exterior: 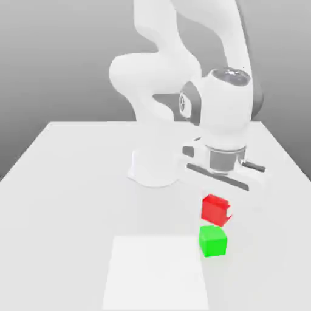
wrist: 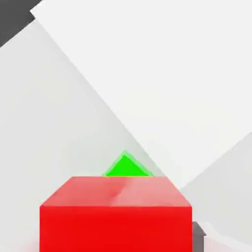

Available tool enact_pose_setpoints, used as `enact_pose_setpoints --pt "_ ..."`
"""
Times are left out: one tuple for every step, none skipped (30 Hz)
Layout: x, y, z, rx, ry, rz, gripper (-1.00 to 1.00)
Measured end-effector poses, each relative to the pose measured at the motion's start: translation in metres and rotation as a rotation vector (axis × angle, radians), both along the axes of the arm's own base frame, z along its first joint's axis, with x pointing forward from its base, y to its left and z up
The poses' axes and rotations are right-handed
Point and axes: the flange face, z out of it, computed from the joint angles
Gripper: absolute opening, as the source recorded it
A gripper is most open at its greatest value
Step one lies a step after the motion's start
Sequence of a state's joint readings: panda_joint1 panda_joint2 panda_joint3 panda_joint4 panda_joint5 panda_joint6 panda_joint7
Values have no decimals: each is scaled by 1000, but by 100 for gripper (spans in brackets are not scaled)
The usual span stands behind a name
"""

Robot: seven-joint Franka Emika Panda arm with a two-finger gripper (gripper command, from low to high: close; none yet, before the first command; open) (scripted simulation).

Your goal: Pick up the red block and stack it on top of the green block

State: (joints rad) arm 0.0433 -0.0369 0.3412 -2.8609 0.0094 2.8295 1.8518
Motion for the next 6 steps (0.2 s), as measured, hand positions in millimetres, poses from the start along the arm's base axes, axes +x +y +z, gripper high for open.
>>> enact_pose_setpoints --pt "-1 0 -7 1 1 0 -100" --pt "-2 0 -14 3 2 1 -100" --pt "-3 1 -21 5 3 3 100" --pt "-3 1 -21 5 3 3 100" --pt "-3 1 -21 5 3 3 100" --pt "-3 1 -21 5 3 3 100"
